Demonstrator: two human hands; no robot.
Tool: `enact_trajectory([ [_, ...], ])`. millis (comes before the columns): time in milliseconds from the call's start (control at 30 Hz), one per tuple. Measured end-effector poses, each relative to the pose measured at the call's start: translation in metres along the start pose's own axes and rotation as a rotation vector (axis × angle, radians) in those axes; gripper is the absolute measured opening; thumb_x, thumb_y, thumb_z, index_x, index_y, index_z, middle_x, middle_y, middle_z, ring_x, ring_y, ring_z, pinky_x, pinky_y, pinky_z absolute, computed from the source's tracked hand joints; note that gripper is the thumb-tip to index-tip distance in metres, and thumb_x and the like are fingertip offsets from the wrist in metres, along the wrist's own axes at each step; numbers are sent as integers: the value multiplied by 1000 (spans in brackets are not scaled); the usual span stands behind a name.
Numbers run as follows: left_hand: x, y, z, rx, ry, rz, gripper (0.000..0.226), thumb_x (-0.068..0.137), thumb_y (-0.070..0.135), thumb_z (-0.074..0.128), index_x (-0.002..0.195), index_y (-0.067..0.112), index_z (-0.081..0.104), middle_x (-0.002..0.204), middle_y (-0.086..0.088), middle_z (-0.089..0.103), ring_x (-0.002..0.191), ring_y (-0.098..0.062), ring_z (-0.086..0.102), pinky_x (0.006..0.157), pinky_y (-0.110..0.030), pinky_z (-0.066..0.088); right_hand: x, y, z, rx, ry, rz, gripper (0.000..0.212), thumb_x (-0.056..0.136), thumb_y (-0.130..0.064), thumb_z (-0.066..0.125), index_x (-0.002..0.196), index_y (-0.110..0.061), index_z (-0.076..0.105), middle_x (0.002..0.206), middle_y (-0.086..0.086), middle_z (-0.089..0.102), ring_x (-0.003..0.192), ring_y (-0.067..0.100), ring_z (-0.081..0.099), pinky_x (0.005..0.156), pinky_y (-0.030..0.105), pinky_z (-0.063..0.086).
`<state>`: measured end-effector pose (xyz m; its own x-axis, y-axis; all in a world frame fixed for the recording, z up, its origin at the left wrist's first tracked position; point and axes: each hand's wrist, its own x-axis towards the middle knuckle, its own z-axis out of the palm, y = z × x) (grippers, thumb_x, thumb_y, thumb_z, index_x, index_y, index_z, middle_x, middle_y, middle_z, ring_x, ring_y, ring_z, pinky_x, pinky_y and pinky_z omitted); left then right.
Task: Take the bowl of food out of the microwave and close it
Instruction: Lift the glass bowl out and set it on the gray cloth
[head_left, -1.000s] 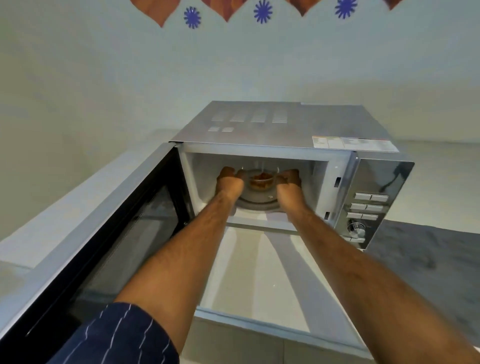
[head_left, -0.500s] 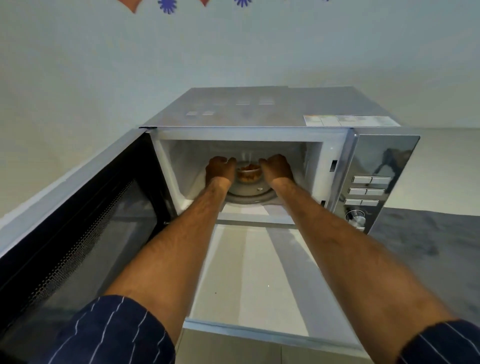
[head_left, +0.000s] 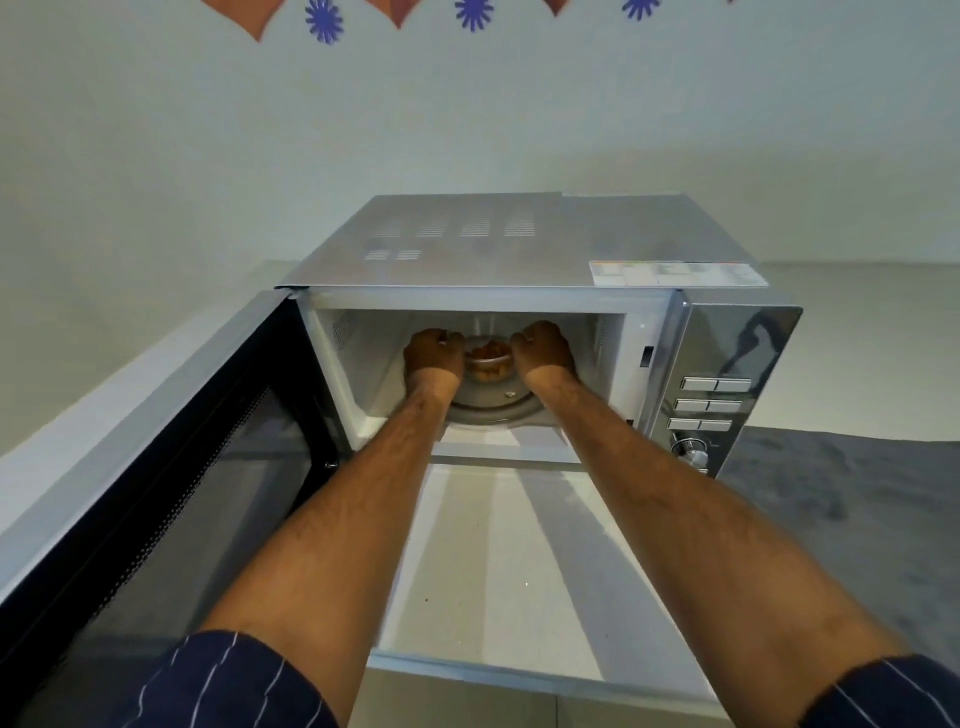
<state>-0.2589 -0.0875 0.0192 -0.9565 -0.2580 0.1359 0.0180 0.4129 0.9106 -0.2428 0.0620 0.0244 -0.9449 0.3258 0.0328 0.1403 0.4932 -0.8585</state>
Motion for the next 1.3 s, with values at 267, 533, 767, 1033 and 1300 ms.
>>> enact_trajectory([
  [267, -38, 10, -24, -67, 14, -95, 17, 103, 18, 63, 105, 7, 77, 102, -10, 77, 98, -30, 72, 80, -33, 56, -47, -7, -13, -3, -9, -51, 22, 106, -25, 53, 119, -11, 62, 98, 2, 60, 84, 20, 58, 69, 27, 44],
  [533, -117, 5, -44, 17, 54, -39, 22, 99, 20, 63, 107, 6, 77, 90, -3, 73, 79, -17, 69, 58, -15, 48, -121, 13, -39, 55, -63, -68, 18, 101, -25, 59, 105, -9, 64, 95, 8, 68, 90, 26, 67, 75, 36, 56],
  [767, -186, -5, -47, 16, 91, -17, 21, 97, 22, 63, 106, 10, 77, 92, -3, 75, 74, -10, 67, 58, -11, 42, -172, 45, -62, 60, -91, -47, 29, 98, -29, 65, 122, -14, 62, 109, 4, 71, 94, 27, 74, 82, 46, 63],
  [1033, -256, 10, -15, -33, 11, -10, 14, 100, 21, 66, 106, 15, 76, 86, 5, 73, 75, -3, 65, 50, -4, 42, -206, 96, -112, 54, -51, -37, 15, 97, -34, 67, 106, -25, 59, 92, -11, 62, 85, 17, 72, 70, 38, 66],
  [1300, -302, 36, 36, 32, -101, 34, 24, 97, 21, 68, 118, 14, 76, 101, 1, 75, 74, 0, 63, 57, -8, 41, -234, 137, -184, 76, 65, 8, 13, 95, -41, 67, 99, -30, 61, 88, -9, 69, 73, 10, 70, 45, 15, 50],
])
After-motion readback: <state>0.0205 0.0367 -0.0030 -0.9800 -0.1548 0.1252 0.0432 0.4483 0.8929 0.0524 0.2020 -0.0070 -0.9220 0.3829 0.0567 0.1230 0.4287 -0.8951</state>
